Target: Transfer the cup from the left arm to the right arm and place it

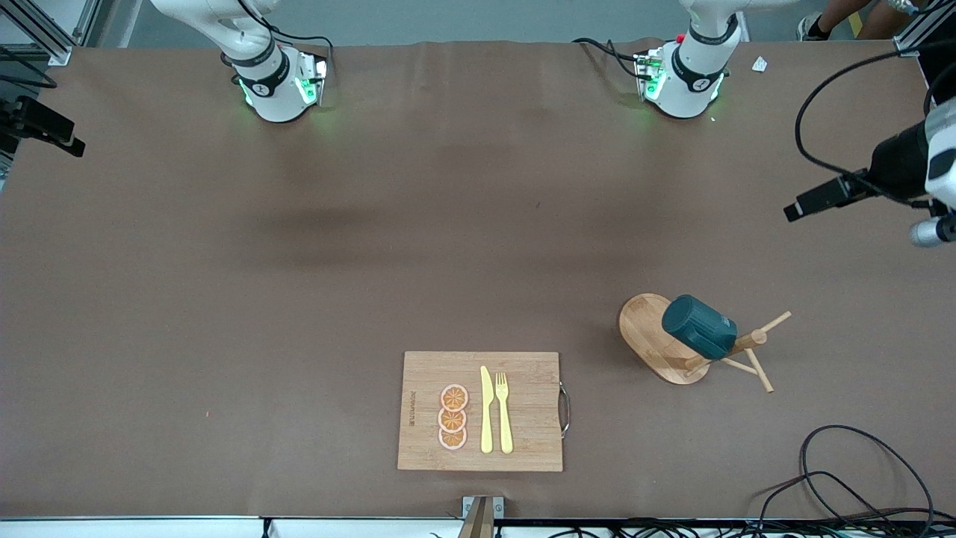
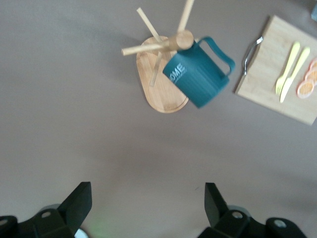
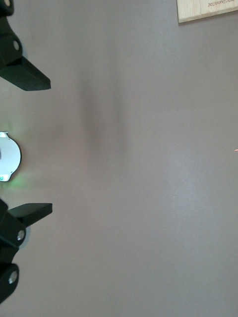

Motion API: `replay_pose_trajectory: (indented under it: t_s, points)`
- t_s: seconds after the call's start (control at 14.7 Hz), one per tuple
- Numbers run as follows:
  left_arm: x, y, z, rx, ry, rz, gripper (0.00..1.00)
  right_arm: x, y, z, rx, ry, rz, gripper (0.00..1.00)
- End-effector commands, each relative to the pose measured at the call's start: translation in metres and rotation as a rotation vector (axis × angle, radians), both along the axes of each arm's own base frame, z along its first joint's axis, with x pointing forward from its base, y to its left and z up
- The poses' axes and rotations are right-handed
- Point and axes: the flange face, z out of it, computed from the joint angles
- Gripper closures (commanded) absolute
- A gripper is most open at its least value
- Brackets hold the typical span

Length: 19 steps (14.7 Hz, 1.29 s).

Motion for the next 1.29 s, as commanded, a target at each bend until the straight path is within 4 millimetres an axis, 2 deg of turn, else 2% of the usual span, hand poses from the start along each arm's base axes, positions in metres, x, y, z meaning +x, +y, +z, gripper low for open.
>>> replay_pose_trajectory:
  t_s: [0.0,0.14,0.34,0.48,0.95,1.23]
  points:
    - [0.017,-0.009,-0.009,-0.012,0.011,0.123,0.00,-0.005,0.001,0.001,0.005,-0.006,0.011,0.00]
    - [0.030,-0.004,-0.029,-0.011,0.022,0.224,0.00,-0.005,0.003,0.002,0.005,-0.007,0.014,0.00]
    - [0.036,-0.006,-0.061,-0.022,0.054,0.372,0.00,-0.004,0.003,0.002,0.005,-0.009,0.014,0.00]
    - [0.037,-0.009,-0.084,-0.090,0.059,0.459,0.00,-0.005,0.003,0.002,0.005,-0.007,0.014,0.00]
    - [0.039,-0.007,-0.146,-0.246,0.019,0.651,0.00,-0.005,0.003,0.002,0.005,-0.007,0.014,0.00]
    - [0.033,-0.007,-0.174,-0.243,0.004,0.692,0.00,-0.005,0.003,0.002,0.005,-0.007,0.014,0.00]
